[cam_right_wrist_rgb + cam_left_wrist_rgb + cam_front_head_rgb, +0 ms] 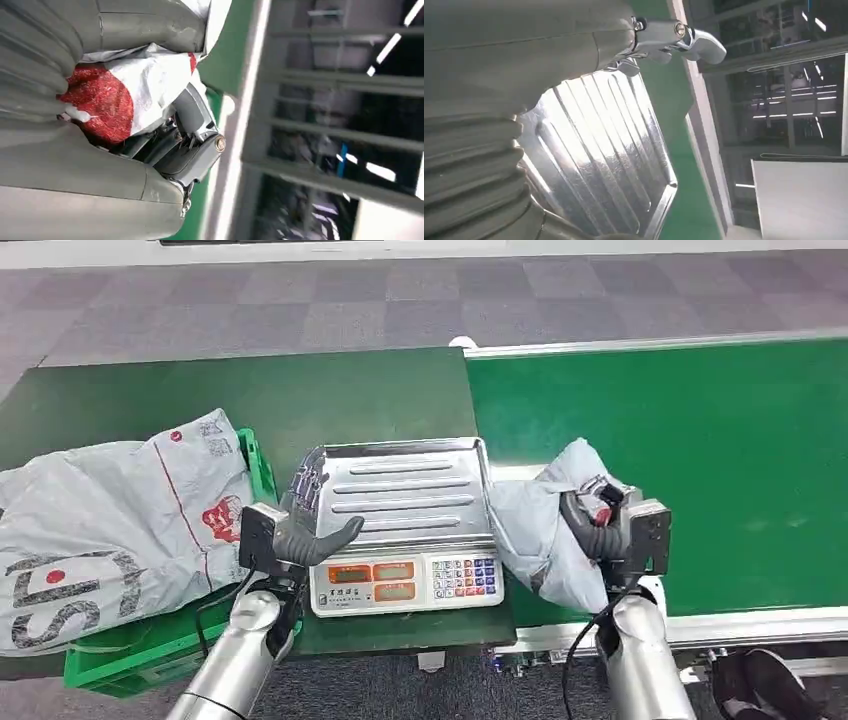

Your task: Moved the parcel from conveyor to table for the left to box.

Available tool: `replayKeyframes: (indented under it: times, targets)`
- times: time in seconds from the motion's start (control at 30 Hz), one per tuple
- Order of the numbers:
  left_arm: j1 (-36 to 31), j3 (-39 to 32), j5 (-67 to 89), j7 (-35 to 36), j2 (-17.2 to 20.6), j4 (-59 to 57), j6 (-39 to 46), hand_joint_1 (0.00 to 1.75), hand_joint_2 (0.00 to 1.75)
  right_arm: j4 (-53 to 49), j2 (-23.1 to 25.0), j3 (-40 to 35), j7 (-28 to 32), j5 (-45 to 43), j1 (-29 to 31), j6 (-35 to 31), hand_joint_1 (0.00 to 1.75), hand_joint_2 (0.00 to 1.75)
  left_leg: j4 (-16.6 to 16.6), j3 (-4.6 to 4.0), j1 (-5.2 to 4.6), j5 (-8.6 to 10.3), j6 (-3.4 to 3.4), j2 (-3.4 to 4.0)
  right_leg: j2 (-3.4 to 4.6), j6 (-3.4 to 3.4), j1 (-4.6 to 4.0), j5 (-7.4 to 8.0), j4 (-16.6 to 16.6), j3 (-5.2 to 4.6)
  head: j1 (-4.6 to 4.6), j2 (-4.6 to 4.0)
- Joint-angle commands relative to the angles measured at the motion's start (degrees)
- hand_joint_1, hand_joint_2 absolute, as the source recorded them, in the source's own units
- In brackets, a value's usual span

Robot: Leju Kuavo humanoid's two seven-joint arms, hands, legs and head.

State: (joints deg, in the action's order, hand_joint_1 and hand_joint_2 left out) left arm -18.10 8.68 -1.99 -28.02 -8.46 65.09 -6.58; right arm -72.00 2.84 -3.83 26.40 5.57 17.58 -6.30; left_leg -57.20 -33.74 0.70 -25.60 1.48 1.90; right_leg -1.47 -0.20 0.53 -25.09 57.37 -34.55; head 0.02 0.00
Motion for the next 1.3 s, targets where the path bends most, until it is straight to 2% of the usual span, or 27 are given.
replayKeyframes:
  times: [0.03, 0.1, 0.17, 0.23, 0.37, 0.53, 0.73, 0.77, 0.8, 0.9, 1.07, 1.3]
  targets:
    - [-3.25, 0.60, -1.88, -0.46, 1.49, -4.49, 0.68, 0.00, 1.75, 6.60, -5.01, -11.86, -5.52, 0.63, 17.04, 0.70, 1.75, 1.75, -0.09, -0.09, -0.07, 0.02, -0.06, 0.19, 0.41, 0.03, 0.08, 0.12, 0.13, -0.24, 0.00, 0.00]
    - [-4.07, 0.90, -2.07, -0.50, 1.46, -5.27, 0.83, 0.00, 1.75, 9.63, -4.22, -13.13, -6.01, 0.45, 19.25, 0.43, 1.75, 1.75, -0.07, -0.08, -0.06, 0.06, -0.10, 0.20, 0.45, 0.04, 0.07, 0.16, 0.10, -0.24, -0.02, 0.00]
    - [-5.40, 1.12, -2.36, -0.61, 1.03, -6.28, 1.26, 0.00, 1.75, 17.01, -1.80, -16.96, -6.55, 1.24, 23.28, 1.57, 1.75, 1.75, -0.02, -0.05, -0.03, 0.15, -0.10, 0.17, 0.48, 0.06, 0.05, 0.22, 0.03, -0.19, -0.02, 0.00]
    - [-6.00, 1.34, -2.26, -0.71, 0.87, -6.72, 1.48, 0.00, 1.75, 21.22, -0.18, -19.08, -6.50, 1.47, 25.29, 1.53, 1.75, 1.75, -0.03, -0.02, 0.01, 0.16, -0.04, 0.10, 0.27, 0.08, 0.00, 0.17, 0.04, -0.11, 0.00, 0.00]
    - [-7.44, 1.52, -2.06, -0.83, 0.47, -7.99, 1.94, 0.00, 1.75, 30.60, 3.06, -22.82, -6.10, 1.48, 28.18, 2.89, 1.75, 1.75, 0.02, 0.00, 0.00, 0.27, -0.05, 0.10, 0.36, 0.06, -0.01, 0.22, 0.03, -0.12, -0.02, 0.00]
    - [-7.94, 1.26, -1.97, -1.00, 0.71, -8.28, 2.87, 0.00, 1.75, 36.20, 5.78, -25.24, -4.00, 0.71, 28.35, 4.02, 1.75, 1.75, 0.01, -0.05, 0.02, 0.30, -0.05, -0.04, 0.18, 0.08, -0.04, 0.19, 0.03, -0.10, 0.00, 0.00]
    - [-8.04, 1.26, -1.90, -0.93, 0.51, -8.46, 3.09, 0.00, 1.75, 36.21, 5.63, -26.45, -3.35, -0.42, 27.14, 5.30, 1.75, 1.75, 0.03, -0.08, 0.00, 0.29, -0.07, -0.18, 0.15, 0.08, -0.02, 0.16, 0.00, -0.10, -0.02, 0.00]
    - [-8.32, 1.46, -1.82, -0.88, 0.52, -8.79, 3.13, 0.00, 1.75, 35.79, 5.35, -26.60, -3.38, -0.44, 26.82, 5.26, 0.66, 1.75, 0.01, -0.15, 0.01, 0.31, -0.06, -0.17, 0.12, 0.08, -0.02, 0.17, 0.02, -0.16, -0.02, 0.00]
    - [-8.61, 1.60, -1.80, -0.87, 0.39, -9.18, 3.19, 0.00, 1.75, 35.20, 4.99, -26.90, -3.38, -0.45, 26.46, 5.35, 0.00, 1.75, -0.02, -0.17, 0.01, 0.30, -0.05, -0.23, 0.02, 0.09, -0.03, 0.15, 0.04, -0.15, -0.02, 0.00]
    - [-8.97, 1.48, -1.58, -0.88, 0.36, -9.55, 3.60, 0.00, 1.75, 31.87, 3.53, -27.17, -3.47, -0.60, 24.97, 5.52, 0.00, 1.75, -0.02, -0.20, 0.01, 0.33, -0.05, -0.28, -0.04, 0.09, -0.03, 0.15, 0.02, -0.18, -0.02, 0.00]
    - [-9.09, 1.79, 0.20, -1.34, 0.72, -8.86, 4.77, 0.00, 1.75, 23.31, -0.28, -23.20, -4.74, -2.05, 20.91, 4.17, 0.00, 1.75, -0.03, -0.21, 0.04, 0.36, -0.08, -0.46, -0.16, 0.09, -0.06, 0.15, -0.03, -0.15, -0.02, 0.00]
    - [-9.81, 1.98, 1.14, -1.32, 0.88, -8.52, 5.35, 0.00, 1.75, 23.05, -3.48, -17.91, -4.84, -3.22, 20.59, 4.27, 0.00, 1.75, -0.09, -0.24, 0.01, 0.34, -0.08, -0.44, -0.19, 0.12, -0.03, 0.15, 0.00, -0.17, -0.02, 0.00]
